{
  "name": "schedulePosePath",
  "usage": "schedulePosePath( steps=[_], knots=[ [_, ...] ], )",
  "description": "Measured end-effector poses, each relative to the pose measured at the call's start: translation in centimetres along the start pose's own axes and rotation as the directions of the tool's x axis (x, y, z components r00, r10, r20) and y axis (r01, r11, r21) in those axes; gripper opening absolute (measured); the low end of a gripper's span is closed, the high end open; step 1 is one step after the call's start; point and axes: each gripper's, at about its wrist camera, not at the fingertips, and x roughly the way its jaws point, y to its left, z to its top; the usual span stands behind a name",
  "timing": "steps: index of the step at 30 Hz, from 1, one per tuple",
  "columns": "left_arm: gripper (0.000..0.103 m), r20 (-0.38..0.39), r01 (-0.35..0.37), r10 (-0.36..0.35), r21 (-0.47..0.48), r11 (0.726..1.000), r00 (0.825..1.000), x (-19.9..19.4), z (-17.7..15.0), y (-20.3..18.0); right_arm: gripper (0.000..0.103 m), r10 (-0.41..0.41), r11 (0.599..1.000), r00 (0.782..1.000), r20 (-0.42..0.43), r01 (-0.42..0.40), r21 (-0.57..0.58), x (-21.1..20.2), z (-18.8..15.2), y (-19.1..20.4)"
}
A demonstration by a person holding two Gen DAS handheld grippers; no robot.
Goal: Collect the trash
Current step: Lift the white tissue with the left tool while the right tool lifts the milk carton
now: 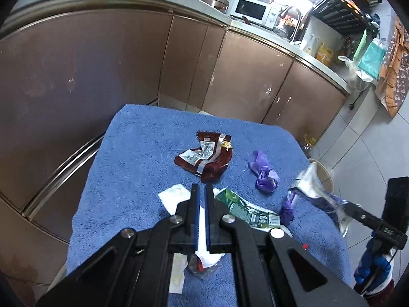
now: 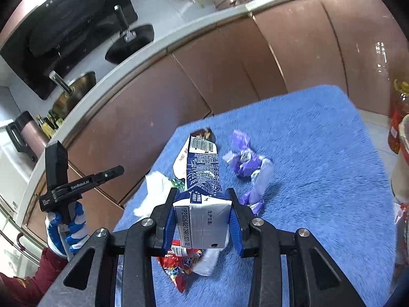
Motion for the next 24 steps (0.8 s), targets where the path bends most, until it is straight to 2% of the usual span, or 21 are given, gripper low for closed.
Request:
schedulePosePath(
  steps=[3,5,6,8,11,13,16,18,19,20,21,24],
  knots=[
    [0.006,-0.015,-0.004,0.004,-0.018,1.000,1.000,0.2,-0.5,0.3,0.034,-0.015,1.000,0.999,0.030,0.014,0.004,-1.8,-0.1,0.1],
    [0.011,-0.051,0.042,-0.045,-0.064,0.997,0.998,1.0,-1.3,1.1,0.034,-0.028,1.000,0.999,0.045,0.028,0.009,-3.1,-0.4,-0.1],
    [0.025,-0.068,0.053,-0.059,-0.088,0.995,0.996,1.5,-1.7,1.4,0.034,-0.034,0.999,0.998,0.053,0.034,0.013,-3.7,-0.5,-0.2],
    [0.045,-0.087,0.047,-0.058,-0.122,0.991,0.995,2.4,-2.5,1.9,0.034,-0.050,0.999,0.996,0.068,0.048,0.023,-4.8,-0.9,-0.4],
    [0.045,-0.113,0.038,-0.057,-0.167,0.985,0.992,4.2,-3.0,2.6,0.033,-0.071,0.997,0.994,0.087,0.068,0.036,-6.2,-1.4,-0.9],
    [0.045,-0.134,0.005,-0.030,-0.182,0.983,0.991,5.7,-2.9,2.8,0.034,-0.087,0.996,0.991,0.098,0.083,0.046,-6.9,-1.7,-1.0],
    [0.045,-0.159,0.005,-0.039,-0.206,0.979,0.987,7.5,-3.0,3.1,0.034,-0.113,0.993,0.987,0.116,0.108,0.054,-8.3,-2.0,-1.1],
    [0.037,-0.178,-0.001,-0.038,-0.213,0.977,0.983,8.8,-2.9,3.0,0.034,-0.128,0.991,0.984,0.126,0.122,0.059,-9.1,-2.2,-1.4],
    [0.029,-0.185,-0.007,-0.034,-0.217,0.976,0.982,9.3,-2.9,2.9,0.034,-0.137,0.990,0.982,0.132,0.130,0.062,-9.5,-2.3,-1.5],
    [0.009,-0.199,-0.010,-0.035,-0.223,0.975,0.979,9.9,-3.0,2.9,0.034,-0.145,0.988,0.980,0.136,0.137,0.066,-9.9,-2.4,-1.6],
    [0.003,-0.207,-0.010,-0.040,-0.237,0.972,0.978,10.2,-3.1,3.0,0.034,-0.152,0.987,0.978,0.140,0.143,0.070,-10.2,-2.5,-1.8],
    [0.001,-0.191,-0.018,-0.030,-0.244,0.970,0.981,9.9,-3.3,3.0,0.034,-0.169,0.984,0.974,0.152,0.159,0.078,-11.3,-2.9,-2.2]
  ],
)
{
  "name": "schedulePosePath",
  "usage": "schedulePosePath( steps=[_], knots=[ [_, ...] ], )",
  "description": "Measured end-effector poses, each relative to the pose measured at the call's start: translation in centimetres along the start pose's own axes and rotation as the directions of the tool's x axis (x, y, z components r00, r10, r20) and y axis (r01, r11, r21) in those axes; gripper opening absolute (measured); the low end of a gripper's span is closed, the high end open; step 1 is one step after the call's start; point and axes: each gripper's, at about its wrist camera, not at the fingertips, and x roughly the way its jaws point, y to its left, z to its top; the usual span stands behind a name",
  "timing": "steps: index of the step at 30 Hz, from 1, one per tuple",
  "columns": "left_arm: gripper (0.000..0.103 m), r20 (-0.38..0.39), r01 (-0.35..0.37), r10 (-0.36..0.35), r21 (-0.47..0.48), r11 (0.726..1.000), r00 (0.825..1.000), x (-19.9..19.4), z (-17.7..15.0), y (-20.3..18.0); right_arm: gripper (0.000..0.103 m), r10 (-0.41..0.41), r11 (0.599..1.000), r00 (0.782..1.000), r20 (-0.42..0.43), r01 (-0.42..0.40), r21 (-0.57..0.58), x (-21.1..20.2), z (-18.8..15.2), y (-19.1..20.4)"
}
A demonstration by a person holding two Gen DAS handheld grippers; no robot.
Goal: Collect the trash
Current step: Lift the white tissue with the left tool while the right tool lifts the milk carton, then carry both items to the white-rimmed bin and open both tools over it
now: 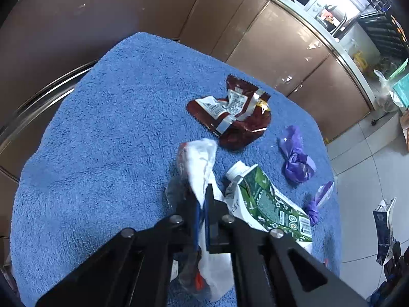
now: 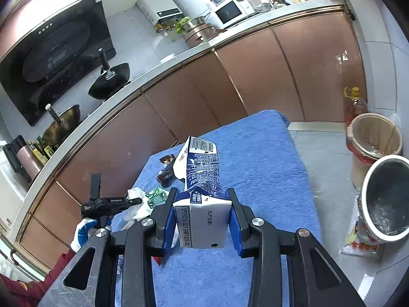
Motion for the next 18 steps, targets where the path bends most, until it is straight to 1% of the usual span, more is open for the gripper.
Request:
schedulePosePath(
  steps=[3,5,10,12,14,16,18],
  knots=[
    [0.001,0.048,-0.009,0.008,0.003,1.000,0.999,-1.9,0.2,-0.2,0.034,-0.010,1.000,1.000,0.015,0.010,0.009,-1.0,0.1,-0.8],
    [0.001,0.103,-0.026,0.024,0.014,1.000,0.994,-4.1,0.7,-0.6,0.034,-0.017,1.000,0.999,0.029,0.016,0.019,-1.6,0.1,-1.4],
    [0.001,0.213,-0.043,0.032,0.050,0.998,0.977,-9.2,2.5,-2.6,0.034,-0.031,0.999,0.997,0.065,0.029,0.043,-3.3,0.2,-2.9],
    [0.001,0.233,-0.033,0.016,0.071,0.997,0.972,-10.4,2.9,-4.0,0.034,-0.047,0.998,0.996,0.081,0.043,0.054,-4.0,0.2,-3.7],
    [0.001,0.245,-0.019,-0.011,0.120,0.993,0.969,-11.2,3.1,-6.6,0.034,-0.067,0.996,0.993,0.095,0.061,0.067,-4.6,0.2,-4.7],
    [0.001,0.237,0.011,-0.051,0.169,0.985,0.970,-11.1,3.1,-9.5,0.034,-0.103,0.992,0.988,0.110,0.094,0.085,-5.3,0.2,-5.9],
    [0.001,0.214,0.057,-0.106,0.226,0.972,0.971,-10.4,2.9,-13.3,0.034,-0.149,0.984,0.981,0.126,0.135,0.114,-6.2,0.1,-7.5]
  ],
)
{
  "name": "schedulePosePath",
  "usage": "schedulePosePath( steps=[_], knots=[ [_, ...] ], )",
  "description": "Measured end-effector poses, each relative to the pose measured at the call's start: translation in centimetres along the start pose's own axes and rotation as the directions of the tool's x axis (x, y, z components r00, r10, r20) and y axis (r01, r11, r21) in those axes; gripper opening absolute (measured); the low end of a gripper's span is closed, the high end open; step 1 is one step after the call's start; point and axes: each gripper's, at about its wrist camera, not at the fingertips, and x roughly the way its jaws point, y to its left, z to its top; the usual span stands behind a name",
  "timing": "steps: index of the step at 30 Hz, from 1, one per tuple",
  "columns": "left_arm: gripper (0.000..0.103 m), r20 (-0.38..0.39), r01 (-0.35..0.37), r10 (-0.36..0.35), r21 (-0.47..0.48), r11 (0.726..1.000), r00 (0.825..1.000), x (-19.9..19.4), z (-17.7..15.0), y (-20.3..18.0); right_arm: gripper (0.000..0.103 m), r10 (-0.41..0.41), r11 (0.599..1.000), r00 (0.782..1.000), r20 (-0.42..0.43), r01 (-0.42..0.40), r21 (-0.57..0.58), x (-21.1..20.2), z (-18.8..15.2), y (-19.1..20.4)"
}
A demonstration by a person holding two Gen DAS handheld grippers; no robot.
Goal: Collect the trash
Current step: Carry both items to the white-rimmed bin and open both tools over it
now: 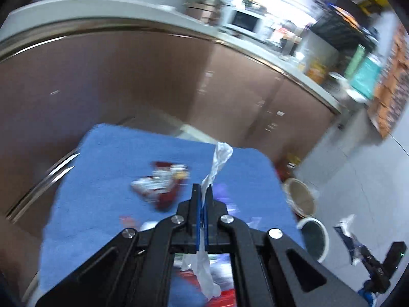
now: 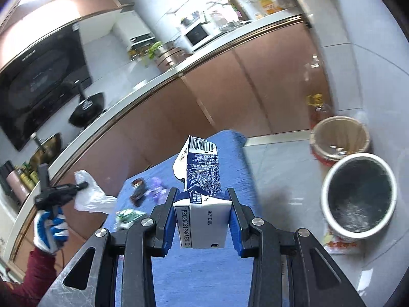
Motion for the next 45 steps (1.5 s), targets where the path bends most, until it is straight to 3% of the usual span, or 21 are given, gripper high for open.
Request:
schedulePosePath(
  steps=[4,7,13,20,25,28,30,31,35,36,40,45],
  knots=[
    [0.001,-0.056,0.145,-0.140,0.098,0.985,0.989,3.8,0.4,-9.2,0.034,-0.109,0.994,0.994,0.032,0.107,0.036,-1.1,0.0,-3.3],
    [0.001,-0.115,0.234,-0.217,0.170,0.957,0.970,6.9,-0.2,-16.4,0.034,-0.205,0.978,0.978,0.043,0.203,0.055,-1.5,-0.1,-6.1],
    [0.001,-0.265,0.385,-0.321,0.243,0.890,0.909,14.5,-3.2,-30.0,0.034,-0.393,0.918,0.919,0.025,0.391,0.067,-0.2,-0.6,-11.0],
    [0.001,-0.423,0.474,-0.337,0.276,0.836,0.841,23.4,-9.1,-41.2,0.034,-0.559,0.828,0.829,-0.017,0.560,0.029,3.3,-0.7,-16.0],
    [0.004,-0.477,0.462,-0.288,0.299,0.835,0.830,29.0,-12.6,-46.1,0.034,-0.619,0.784,0.784,-0.043,0.620,0.032,5.2,-0.3,-20.2],
    [0.008,-0.531,0.486,-0.287,0.282,0.827,0.797,32.0,-14.7,-48.0,0.035,-0.659,0.750,0.750,-0.055,0.661,0.011,6.5,-0.2,-21.8],
    [0.025,-0.537,0.481,-0.273,0.296,0.825,0.798,33.0,-15.7,-48.5,0.044,-0.690,0.723,0.721,-0.064,0.691,-0.005,7.0,-0.1,-22.4],
    [0.029,-0.543,0.487,-0.273,0.300,0.820,0.794,33.2,-16.2,-48.5,0.051,-0.701,0.712,0.710,-0.064,0.702,-0.006,7.0,-0.1,-22.5],
    [0.032,-0.557,0.499,-0.290,0.267,0.825,0.778,33.2,-16.6,-47.5,0.055,-0.706,0.708,0.707,-0.043,0.707,-0.002,5.9,-0.1,-21.5],
    [0.032,-0.553,0.496,-0.290,0.268,0.826,0.781,33.1,-16.4,-47.3,0.056,-0.705,0.708,0.708,-0.038,0.706,-0.008,5.8,0.1,-21.2],
    [0.032,-0.509,0.488,-0.305,0.276,0.828,0.805,30.2,-14.9,-46.2,0.058,-0.690,0.724,0.724,-0.009,0.690,-0.014,4.8,0.7,-19.4],
    [0.032,-0.371,0.453,-0.332,0.311,0.836,0.867,23.7,-12.1,-43.9,0.062,-0.654,0.755,0.755,0.049,0.656,-0.027,2.1,0.9,-15.5]
  ],
)
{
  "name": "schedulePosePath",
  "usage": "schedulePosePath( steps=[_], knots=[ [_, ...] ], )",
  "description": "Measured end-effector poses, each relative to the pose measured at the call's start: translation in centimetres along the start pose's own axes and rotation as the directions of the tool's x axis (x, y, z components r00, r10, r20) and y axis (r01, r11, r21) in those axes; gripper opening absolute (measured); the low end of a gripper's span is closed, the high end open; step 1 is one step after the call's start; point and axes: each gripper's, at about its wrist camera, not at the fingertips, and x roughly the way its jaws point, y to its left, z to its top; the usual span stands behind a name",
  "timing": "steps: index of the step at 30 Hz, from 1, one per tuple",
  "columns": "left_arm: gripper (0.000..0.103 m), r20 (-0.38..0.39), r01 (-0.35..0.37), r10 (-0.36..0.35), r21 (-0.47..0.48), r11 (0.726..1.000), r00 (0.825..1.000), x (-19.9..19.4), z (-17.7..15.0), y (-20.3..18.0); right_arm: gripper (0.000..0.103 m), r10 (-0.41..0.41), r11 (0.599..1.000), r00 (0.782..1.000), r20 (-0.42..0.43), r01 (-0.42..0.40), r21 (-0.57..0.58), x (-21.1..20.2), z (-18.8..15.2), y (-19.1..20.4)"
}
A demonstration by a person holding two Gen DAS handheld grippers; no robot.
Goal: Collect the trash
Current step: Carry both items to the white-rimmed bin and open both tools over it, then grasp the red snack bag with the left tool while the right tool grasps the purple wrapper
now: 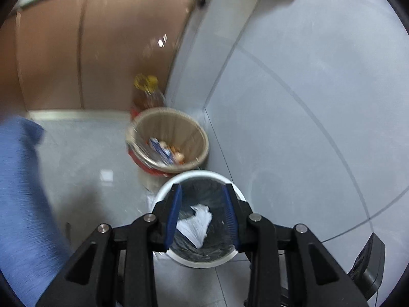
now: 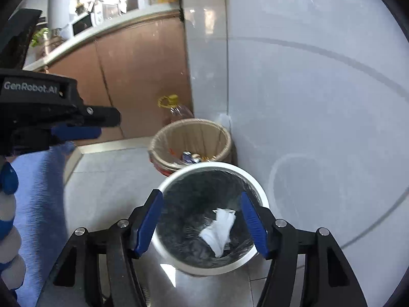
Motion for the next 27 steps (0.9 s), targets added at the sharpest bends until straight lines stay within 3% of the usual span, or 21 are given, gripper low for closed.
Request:
schedulePosePath(
  steps=[4,9,10,12,19,22,27],
  knots=[
    [0.032,0.117,-0.043,0.044,-0.013,0.999,0.992,-7.2,-0.8,0.4,0.063,0.048,0.999,0.997,0.063,-0.048,-0.003,-4.7,0.4,1.0],
    [0.032,0.182,-0.078,0.080,-0.020,0.997,0.980,-15.5,-3.1,1.5,0.063,0.151,0.988,0.980,0.129,-0.147,-0.042,-10.4,1.3,3.6],
    [0.035,0.195,-0.087,0.090,-0.021,0.996,0.977,-17.1,-3.7,2.0,0.063,0.171,0.985,0.975,0.140,-0.165,-0.053,-11.2,1.5,4.1],
    [0.051,0.223,-0.115,0.120,-0.034,0.993,0.967,-20.4,-5.1,2.9,0.063,0.217,0.975,0.963,0.163,-0.206,-0.083,-13.3,1.7,5.5],
    [0.051,0.293,-0.198,0.217,-0.094,0.976,0.931,-30.9,-11.0,7.1,0.069,0.389,0.918,0.899,0.198,-0.361,-0.166,-19.3,1.6,9.3],
    [0.051,0.315,-0.249,0.281,-0.138,0.959,0.907,-35.4,-14.4,9.6,0.075,0.463,0.881,0.865,0.195,-0.426,-0.204,-22.0,0.8,10.8],
    [0.051,0.330,-0.319,0.377,-0.216,0.923,0.866,-41.2,-19.2,13.5,0.075,0.573,0.809,0.806,0.150,-0.527,-0.260,-24.7,-0.6,13.5]
  ],
)
